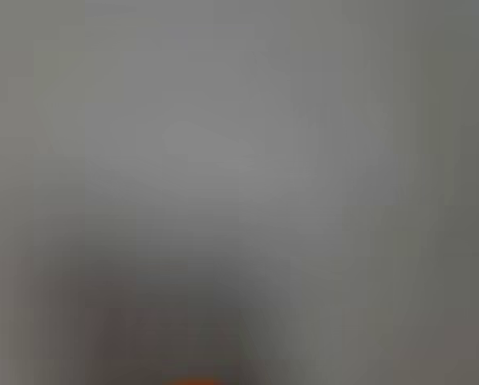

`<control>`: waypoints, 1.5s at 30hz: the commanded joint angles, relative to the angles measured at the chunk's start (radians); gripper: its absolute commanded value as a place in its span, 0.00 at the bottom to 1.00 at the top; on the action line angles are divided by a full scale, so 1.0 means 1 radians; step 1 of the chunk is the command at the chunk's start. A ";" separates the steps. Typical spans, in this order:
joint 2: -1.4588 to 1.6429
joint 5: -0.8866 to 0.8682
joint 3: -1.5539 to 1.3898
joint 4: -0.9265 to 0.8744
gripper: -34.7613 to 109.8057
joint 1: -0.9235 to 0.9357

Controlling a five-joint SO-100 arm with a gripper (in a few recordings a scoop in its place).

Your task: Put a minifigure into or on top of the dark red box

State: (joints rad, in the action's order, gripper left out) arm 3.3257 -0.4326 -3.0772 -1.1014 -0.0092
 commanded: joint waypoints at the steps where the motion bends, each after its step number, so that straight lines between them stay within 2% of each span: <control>1: 0.026 -0.081 0.135 -0.115 0.24 0.054; 2: 0.028 -0.075 0.181 -0.153 0.24 0.061; 4: 0.028 -0.179 0.262 -0.245 0.25 0.069; 7: 0.026 -0.212 0.337 -0.301 0.29 0.003; 24: 0.026 -0.749 0.272 -0.120 0.35 -0.275; 34: -0.051 -0.893 0.273 -0.044 0.37 -0.364; 42: -0.499 -0.897 0.520 0.011 0.37 -0.436; 45: -0.571 -0.923 0.535 0.058 0.37 -0.466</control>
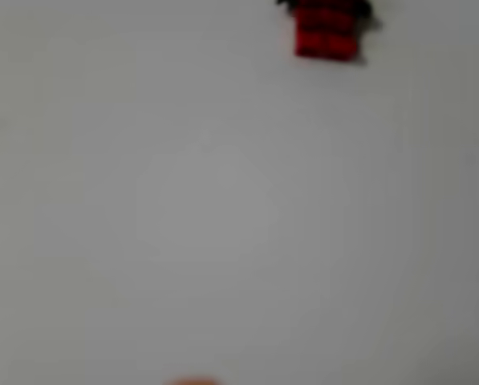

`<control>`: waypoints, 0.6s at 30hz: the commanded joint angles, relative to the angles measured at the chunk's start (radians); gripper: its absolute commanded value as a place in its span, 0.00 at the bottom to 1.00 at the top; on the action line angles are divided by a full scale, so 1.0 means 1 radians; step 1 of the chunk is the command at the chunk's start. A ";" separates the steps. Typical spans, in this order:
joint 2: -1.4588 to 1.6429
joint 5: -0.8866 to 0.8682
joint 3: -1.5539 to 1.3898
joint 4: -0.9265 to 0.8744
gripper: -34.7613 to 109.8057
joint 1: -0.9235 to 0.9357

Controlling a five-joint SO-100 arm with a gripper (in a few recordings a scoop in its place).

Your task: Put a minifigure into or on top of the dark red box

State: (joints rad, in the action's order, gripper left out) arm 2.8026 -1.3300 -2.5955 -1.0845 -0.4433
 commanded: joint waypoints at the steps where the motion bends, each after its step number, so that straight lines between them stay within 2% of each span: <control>1: -0.048 -0.040 0.038 0.066 0.37 -0.041; 5: -0.080 -0.078 0.008 0.129 0.37 -0.060; 18: -0.632 -0.089 0.299 0.221 0.38 -0.089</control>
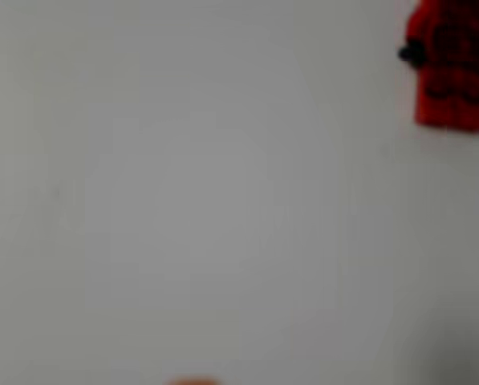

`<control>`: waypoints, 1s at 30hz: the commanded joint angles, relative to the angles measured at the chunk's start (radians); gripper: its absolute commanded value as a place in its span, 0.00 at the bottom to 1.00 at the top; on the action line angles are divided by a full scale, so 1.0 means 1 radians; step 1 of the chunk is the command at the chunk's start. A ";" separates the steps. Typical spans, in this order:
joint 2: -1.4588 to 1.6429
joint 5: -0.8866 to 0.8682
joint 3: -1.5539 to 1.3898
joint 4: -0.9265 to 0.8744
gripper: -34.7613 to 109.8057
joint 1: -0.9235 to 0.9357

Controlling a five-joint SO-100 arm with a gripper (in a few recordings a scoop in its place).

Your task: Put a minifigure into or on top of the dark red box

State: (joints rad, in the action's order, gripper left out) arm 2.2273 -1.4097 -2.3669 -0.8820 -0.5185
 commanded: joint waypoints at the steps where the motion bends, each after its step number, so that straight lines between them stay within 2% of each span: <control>1: -0.086 -0.006 0.086 0.020 0.38 -0.009; 15: -0.284 0.043 0.190 0.075 0.38 0.101; 30: -0.491 0.025 0.337 0.101 0.38 0.100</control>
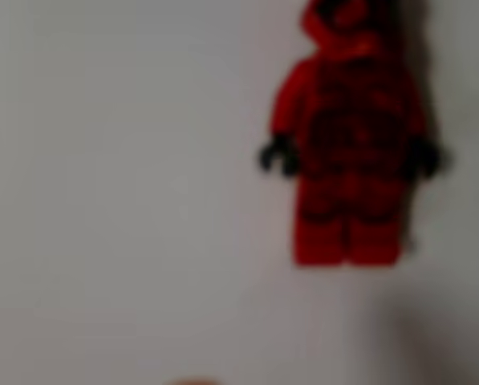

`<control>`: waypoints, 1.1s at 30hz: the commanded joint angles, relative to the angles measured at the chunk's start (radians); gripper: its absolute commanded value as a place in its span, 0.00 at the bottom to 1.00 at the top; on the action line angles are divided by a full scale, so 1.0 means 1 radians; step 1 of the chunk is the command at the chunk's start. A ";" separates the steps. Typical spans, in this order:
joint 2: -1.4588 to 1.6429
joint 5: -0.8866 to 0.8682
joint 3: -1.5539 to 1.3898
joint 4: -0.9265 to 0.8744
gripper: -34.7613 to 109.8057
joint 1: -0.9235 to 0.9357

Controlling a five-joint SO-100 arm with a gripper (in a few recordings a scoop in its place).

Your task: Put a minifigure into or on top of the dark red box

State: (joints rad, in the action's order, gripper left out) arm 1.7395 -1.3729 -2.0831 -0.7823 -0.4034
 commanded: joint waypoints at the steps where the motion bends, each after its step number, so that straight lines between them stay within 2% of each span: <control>1: -0.015 -0.011 0.067 0.002 0.38 -0.017; 33: -0.325 -0.060 0.302 0.040 0.38 -0.020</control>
State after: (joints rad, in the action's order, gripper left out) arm 1.4067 -1.4189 -1.8331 -0.7440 -0.4065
